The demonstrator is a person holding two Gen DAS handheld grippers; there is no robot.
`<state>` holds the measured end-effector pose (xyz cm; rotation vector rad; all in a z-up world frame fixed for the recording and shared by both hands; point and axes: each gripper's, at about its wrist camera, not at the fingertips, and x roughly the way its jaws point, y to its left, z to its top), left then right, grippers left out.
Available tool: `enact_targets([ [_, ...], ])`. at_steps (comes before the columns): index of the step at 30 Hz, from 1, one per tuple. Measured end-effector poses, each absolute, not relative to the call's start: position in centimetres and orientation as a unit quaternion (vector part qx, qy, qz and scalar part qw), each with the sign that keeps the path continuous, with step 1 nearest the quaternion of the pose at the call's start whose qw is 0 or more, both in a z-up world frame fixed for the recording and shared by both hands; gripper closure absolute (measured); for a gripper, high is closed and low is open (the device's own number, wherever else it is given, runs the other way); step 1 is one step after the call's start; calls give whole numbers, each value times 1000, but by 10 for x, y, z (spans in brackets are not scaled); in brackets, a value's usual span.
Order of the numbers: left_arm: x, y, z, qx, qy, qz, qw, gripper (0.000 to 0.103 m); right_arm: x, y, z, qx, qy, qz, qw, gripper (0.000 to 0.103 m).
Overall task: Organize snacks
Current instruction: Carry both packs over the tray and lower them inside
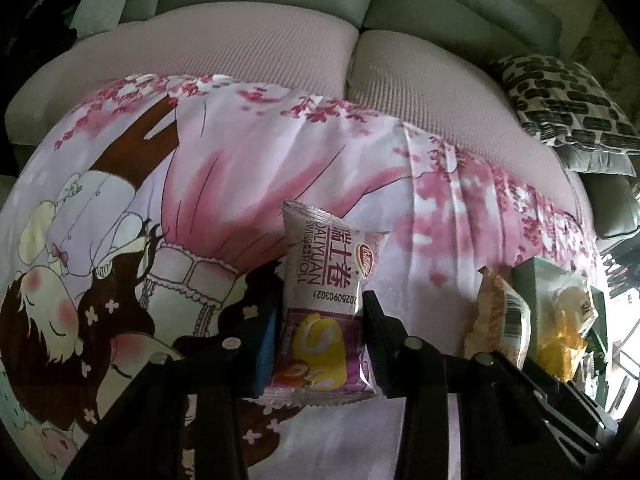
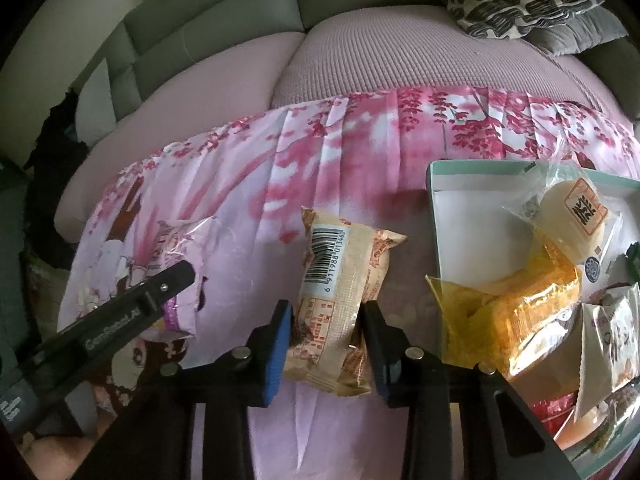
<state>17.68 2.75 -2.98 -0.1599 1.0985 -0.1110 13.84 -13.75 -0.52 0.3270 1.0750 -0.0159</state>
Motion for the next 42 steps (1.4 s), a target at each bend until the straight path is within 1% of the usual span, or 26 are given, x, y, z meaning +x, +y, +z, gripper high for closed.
enact_targets([
  [11,167,19,25,-83,466,-82,877,62,117,-145,28,164,476,-10,864,65],
  [26,142,-22,69,-65,423,-140,893,62,86,-183,50,185,451,-44,872,65],
  [34,130,-51,83,-57,405,-179,895,62,64,-232,62,212,429,-98,872,65],
  [42,115,-96,85,-30,402,-230,886,62,38,-281,69,242,409,-157,866,65],
])
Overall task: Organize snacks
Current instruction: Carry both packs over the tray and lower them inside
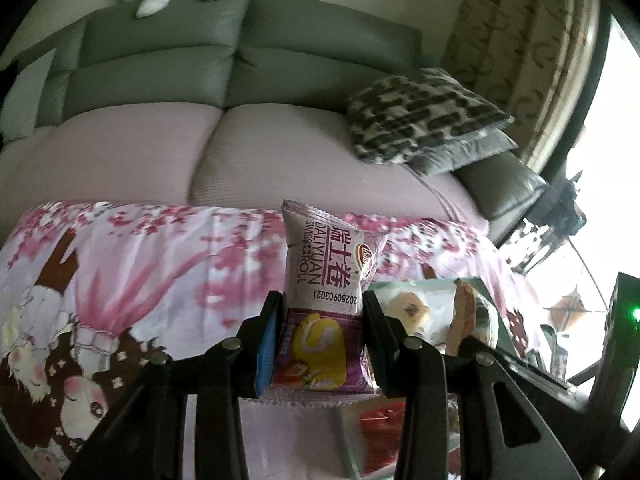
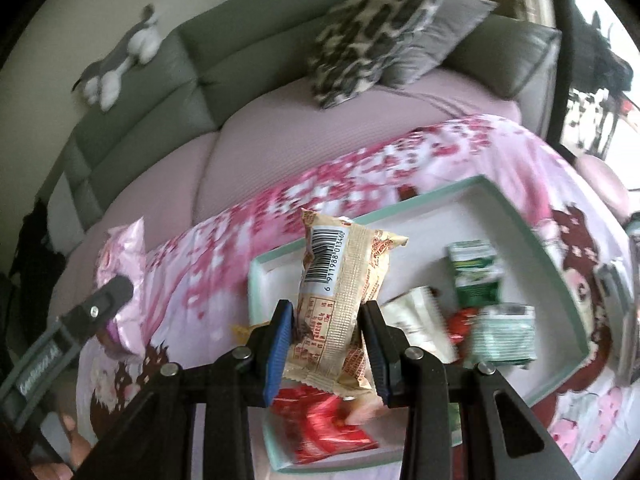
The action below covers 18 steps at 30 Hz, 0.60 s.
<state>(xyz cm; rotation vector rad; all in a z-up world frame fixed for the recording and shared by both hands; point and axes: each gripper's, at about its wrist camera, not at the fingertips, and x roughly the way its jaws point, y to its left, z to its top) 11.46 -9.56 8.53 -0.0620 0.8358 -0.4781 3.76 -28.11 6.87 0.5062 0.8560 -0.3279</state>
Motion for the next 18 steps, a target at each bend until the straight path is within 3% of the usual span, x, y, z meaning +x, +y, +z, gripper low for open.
enact_targets([
  [18,79,-191,55,57,424,-312,848,62,-7,-348,62,297,390,-228,841,65],
])
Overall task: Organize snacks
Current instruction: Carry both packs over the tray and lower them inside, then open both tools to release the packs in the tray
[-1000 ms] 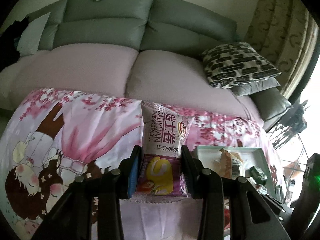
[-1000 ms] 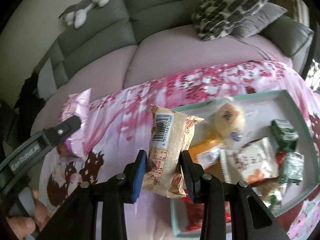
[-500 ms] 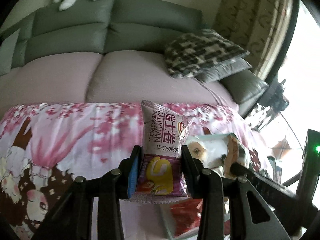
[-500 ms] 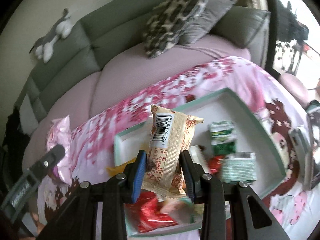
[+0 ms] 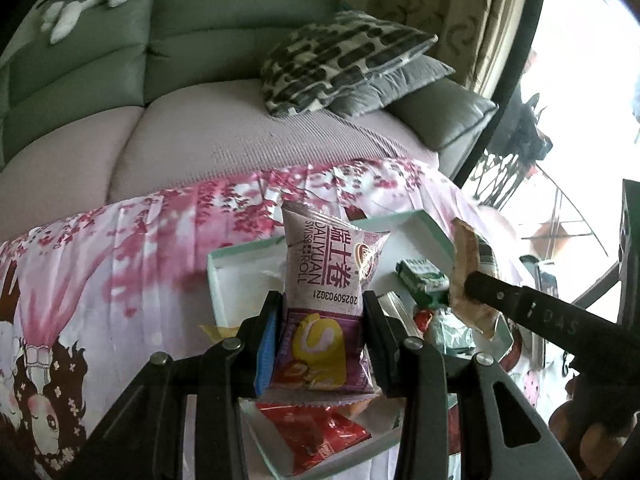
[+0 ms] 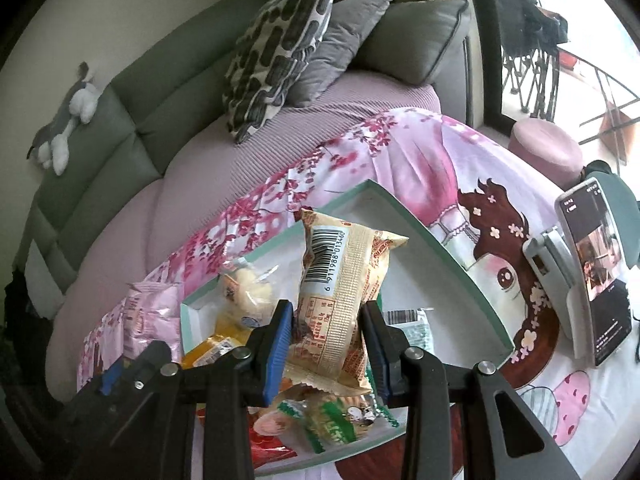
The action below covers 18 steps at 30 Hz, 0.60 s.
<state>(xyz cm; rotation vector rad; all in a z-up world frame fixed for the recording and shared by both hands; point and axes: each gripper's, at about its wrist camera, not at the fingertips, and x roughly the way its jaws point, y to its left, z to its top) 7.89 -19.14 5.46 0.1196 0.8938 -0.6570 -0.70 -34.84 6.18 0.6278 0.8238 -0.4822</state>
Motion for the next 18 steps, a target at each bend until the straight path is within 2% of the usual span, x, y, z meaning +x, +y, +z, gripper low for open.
enact_targets([
  [18,79,-205,35,75,445,-311,836,62,6,-342,45,292,416,-210,835,64],
])
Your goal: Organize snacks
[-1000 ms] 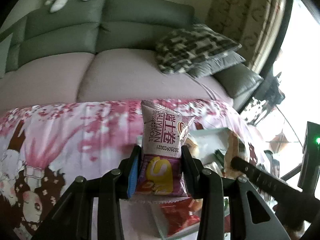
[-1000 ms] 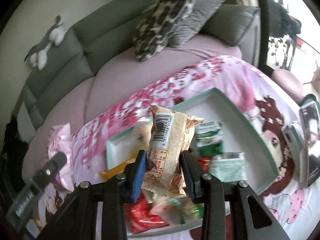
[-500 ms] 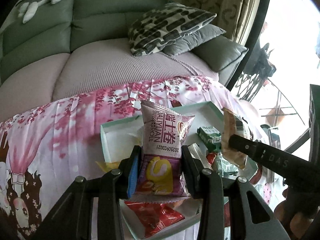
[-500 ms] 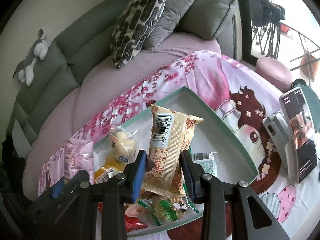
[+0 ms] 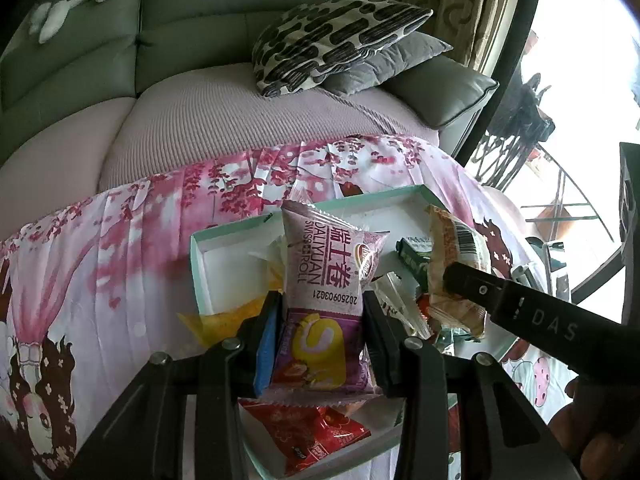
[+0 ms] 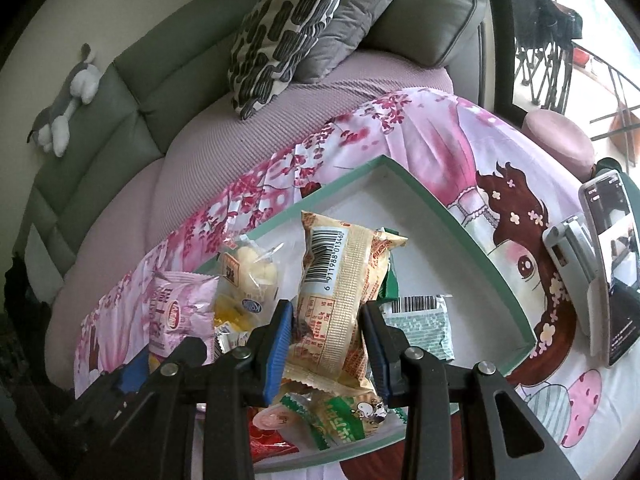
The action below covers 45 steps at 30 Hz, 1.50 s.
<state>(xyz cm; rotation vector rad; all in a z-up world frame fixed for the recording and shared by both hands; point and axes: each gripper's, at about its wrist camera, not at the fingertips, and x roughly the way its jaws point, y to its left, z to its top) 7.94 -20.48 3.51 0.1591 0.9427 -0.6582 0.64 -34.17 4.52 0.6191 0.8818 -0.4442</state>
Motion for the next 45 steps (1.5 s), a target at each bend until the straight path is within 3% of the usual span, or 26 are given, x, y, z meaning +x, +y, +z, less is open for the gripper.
enact_targets([
  [7,80,-207,31,76,458,-309,830,60,10,-340,39,290,424,-211,832,64],
  [10,80,-207,31,76,463,-307,828,48,11,-340,37,289,427,-212,830,64],
  [19,79,-196,44,69,458,-301,833,47,12,-339,36,287,432,-216,827,63],
  [23,83,-187,53,55,452,-292,841,42,13,-340,35,285,437,-223,824,45],
  [27,90,-177,54,45,452,-271,848,32,13,-339,35,282,437,-222,825,43],
  [30,99,-167,49,40,462,-236,854,21,15,-338,34,279,441,-222,824,29],
  [35,110,-154,40,42,469,-195,861,18,15,-339,33,279,440,-225,823,12],
  [38,113,-149,37,44,466,-176,866,9,15,-339,33,278,436,-226,825,3],
  [45,116,-143,34,45,461,-157,872,1,15,-338,33,275,434,-224,828,0],
])
